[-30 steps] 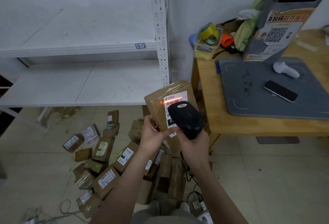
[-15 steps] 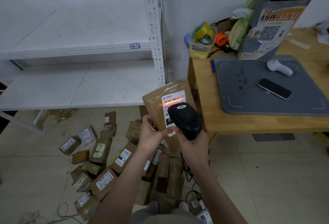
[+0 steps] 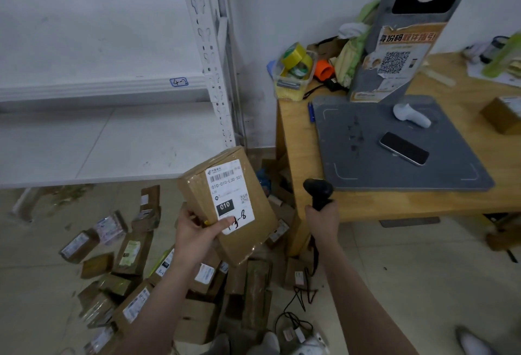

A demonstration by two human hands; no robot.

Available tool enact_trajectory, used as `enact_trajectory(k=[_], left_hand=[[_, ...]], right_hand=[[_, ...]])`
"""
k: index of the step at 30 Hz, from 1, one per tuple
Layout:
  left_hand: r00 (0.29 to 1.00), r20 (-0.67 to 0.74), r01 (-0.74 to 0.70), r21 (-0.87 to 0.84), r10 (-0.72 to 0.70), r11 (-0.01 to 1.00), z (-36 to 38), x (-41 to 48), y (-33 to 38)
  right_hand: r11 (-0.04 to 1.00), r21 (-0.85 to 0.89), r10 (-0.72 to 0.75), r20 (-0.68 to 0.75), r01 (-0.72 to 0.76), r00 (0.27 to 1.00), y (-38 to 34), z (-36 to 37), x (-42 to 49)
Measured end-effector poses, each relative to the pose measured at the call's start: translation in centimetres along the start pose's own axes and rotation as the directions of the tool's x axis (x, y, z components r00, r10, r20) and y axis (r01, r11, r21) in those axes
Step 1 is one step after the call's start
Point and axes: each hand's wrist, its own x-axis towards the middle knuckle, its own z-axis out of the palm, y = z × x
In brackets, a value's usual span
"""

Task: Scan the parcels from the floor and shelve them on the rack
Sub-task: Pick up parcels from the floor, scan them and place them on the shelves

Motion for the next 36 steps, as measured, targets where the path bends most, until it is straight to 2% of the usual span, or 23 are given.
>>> enact_trajectory(k=[4,7,10,16,24,29,32,34,36], left_hand=[[1.000,0.002,0.017,0.016,-0.017,1.000,0.4,0.4,-0.2],[1.000,-0.019,0.024,0.037,-0.024,0.999,0.7,0.7,-0.5],[1.000,-0.019,0.006,0.042,-0.005,0.999,1.3,0.5,-0.5],[0.997,-0.060,0.049,0.045,-0.046,0.998,1.4,1.4,-1.0],[0.985,-0.155,0.087,0.074,-0.075,0.993,0.8,1.1,-0.8],[0.984,-0.154,0.102,0.053,-0.093,0.993,1.2,1.4,-1.3],[0.984,-0.144,0.109,0.042,-0.102,0.993,0.7,1.6,-1.4],[0.985,-0.139,0.107,0.023,-0.103,0.994,-0.1,1.6,-1.1],[0.983,-0.160,0.091,0.008,-0.089,0.996,-1.2,1.5,-0.9]], right_hand=[[0.995,-0.083,0.047,-0.039,-0.050,0.998,1.4,-0.7,5.9],[0.986,-0.157,0.057,-0.017,-0.059,0.998,1.8,-0.4,8.9],[0.955,-0.294,0.051,0.037,-0.038,0.998,1.3,0.5,10.7],[0.921,-0.390,0.009,0.057,0.014,0.998,1.2,2.7,14.0],[0.843,-0.537,0.022,0.025,-0.005,0.999,2.4,3.5,14.1],[0.840,-0.541,0.028,-0.042,-0.046,0.999,2.8,3.5,12.2],[0.850,-0.525,-0.049,-0.153,-0.040,0.987,1.8,3.4,9.9],[0.855,-0.516,-0.169,-0.182,0.053,0.969,1.0,3.7,7.7],[0.843,-0.510,-0.275,-0.139,0.169,0.951,0.5,4.6,5.1]])
